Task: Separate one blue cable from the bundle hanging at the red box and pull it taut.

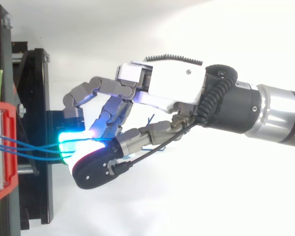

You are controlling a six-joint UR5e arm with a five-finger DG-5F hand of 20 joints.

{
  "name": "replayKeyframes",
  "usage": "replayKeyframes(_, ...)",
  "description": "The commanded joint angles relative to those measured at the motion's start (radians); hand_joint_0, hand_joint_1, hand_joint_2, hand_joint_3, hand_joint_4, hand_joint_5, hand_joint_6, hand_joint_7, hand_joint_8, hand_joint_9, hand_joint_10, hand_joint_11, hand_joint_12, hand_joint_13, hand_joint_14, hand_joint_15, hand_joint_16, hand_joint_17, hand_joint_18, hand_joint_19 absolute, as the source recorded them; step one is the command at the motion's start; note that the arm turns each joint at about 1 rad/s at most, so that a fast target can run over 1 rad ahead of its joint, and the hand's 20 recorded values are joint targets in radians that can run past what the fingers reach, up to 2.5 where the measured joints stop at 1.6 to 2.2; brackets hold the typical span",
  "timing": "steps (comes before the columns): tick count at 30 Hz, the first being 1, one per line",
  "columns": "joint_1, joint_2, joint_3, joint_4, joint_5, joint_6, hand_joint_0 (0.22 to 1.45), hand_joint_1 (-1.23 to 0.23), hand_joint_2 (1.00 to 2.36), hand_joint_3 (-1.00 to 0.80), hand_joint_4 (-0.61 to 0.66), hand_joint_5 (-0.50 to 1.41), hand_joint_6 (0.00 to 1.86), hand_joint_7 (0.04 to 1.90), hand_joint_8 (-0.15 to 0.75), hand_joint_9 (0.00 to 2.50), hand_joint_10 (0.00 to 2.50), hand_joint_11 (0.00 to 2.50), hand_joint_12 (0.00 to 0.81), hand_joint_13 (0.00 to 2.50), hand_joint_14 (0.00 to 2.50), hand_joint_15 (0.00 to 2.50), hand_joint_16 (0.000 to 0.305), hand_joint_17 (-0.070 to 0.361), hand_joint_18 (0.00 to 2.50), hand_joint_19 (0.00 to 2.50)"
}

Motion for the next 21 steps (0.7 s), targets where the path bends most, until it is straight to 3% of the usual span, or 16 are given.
replayKeyframes(1,0.000,0.000,0.000,0.000,0.000,0.000,0.81,-0.82,1.00,-0.50,0.20,-0.23,0.87,1.21,0.343,1.05,0.02,1.39,0.379,1.31,0.02,1.60,0.045,0.102,0.90,0.61)
replayKeyframes(8,0.000,0.000,0.000,0.000,0.000,0.000,0.78,-0.79,1.00,-0.50,0.22,-0.23,0.87,1.28,0.340,1.04,0.02,1.39,0.382,1.31,0.02,1.59,0.046,0.103,0.93,0.61)
replayKeyframes(13,0.000,0.000,0.000,0.003,-0.003,0.000,0.69,-0.63,1.00,-0.50,0.24,-0.24,0.87,1.16,0.344,1.01,0.02,1.36,0.385,1.31,0.01,1.54,0.047,0.105,0.93,0.64)
replayKeyframes(21,0.000,0.000,0.000,0.000,-0.003,-0.001,0.60,-0.61,1.00,-0.50,0.24,-0.24,0.86,1.17,0.351,1.01,0.02,1.38,0.390,1.30,0.01,1.53,0.048,0.108,0.94,0.65)
